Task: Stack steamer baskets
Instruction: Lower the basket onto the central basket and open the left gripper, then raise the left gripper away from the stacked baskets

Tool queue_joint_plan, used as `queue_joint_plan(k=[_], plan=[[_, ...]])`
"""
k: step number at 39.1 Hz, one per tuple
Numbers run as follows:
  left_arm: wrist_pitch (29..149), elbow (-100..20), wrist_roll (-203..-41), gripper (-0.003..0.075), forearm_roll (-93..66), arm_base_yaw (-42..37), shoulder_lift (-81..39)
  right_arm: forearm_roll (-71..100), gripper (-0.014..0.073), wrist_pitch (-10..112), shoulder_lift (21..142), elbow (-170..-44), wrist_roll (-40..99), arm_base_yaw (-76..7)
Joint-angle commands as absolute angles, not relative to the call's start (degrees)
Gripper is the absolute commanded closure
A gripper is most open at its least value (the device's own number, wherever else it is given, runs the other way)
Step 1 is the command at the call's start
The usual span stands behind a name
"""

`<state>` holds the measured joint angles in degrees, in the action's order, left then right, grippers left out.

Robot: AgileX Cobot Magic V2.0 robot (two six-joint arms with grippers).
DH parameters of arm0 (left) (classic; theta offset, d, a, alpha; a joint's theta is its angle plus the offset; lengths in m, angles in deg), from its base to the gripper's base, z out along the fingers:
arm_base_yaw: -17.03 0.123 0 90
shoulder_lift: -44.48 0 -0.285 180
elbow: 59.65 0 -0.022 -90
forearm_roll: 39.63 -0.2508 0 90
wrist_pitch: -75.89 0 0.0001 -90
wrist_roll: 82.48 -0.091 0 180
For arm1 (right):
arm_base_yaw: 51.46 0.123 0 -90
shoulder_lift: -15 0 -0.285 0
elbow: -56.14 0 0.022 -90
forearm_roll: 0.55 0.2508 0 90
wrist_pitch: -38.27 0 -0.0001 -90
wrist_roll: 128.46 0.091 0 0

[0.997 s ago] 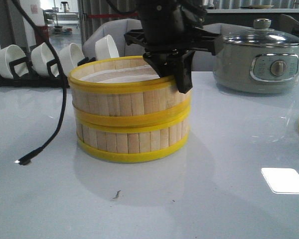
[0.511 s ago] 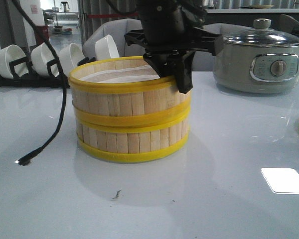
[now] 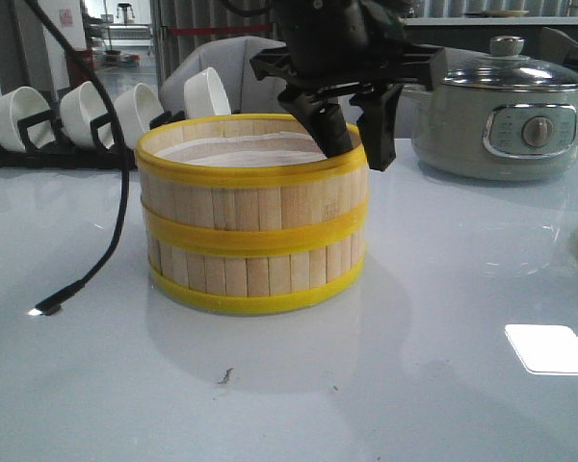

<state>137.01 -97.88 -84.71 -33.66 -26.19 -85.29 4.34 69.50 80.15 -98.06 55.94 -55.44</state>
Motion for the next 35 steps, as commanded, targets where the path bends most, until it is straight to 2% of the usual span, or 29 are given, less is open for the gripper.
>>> queue_joint_plan(k=[1,24,27,32,35], plan=[[134.74,-99.5,-84.43,0.0358,-32.64,-26.46,-80.94,4.3,0.0169,65.75,79.77,-100.01,56.02,-55.37],[132.75,-104.64,-83.92,0.0364,-36.07,-26.35,-77.88,4.3,0.0169,65.75,79.77,-100.01,56.02,-55.37],[132.86,-105.33,-83.92,0.0422,-37.21,-26.35,-76.82,4.3,0.0169,65.75,79.77,-100.01,56.02,-55.37],[132.5,-105.5,-83.92,0.0652,-37.08,-24.67,-74.13,4.3,0.0169,65.75,79.77,-100.01,56.02,-55.37],[132.33,-105.5,-83.92,0.0618,-36.63,-22.64,-72.01,4.3,0.0169,65.75,79.77,-100.01,56.02,-55.37]])
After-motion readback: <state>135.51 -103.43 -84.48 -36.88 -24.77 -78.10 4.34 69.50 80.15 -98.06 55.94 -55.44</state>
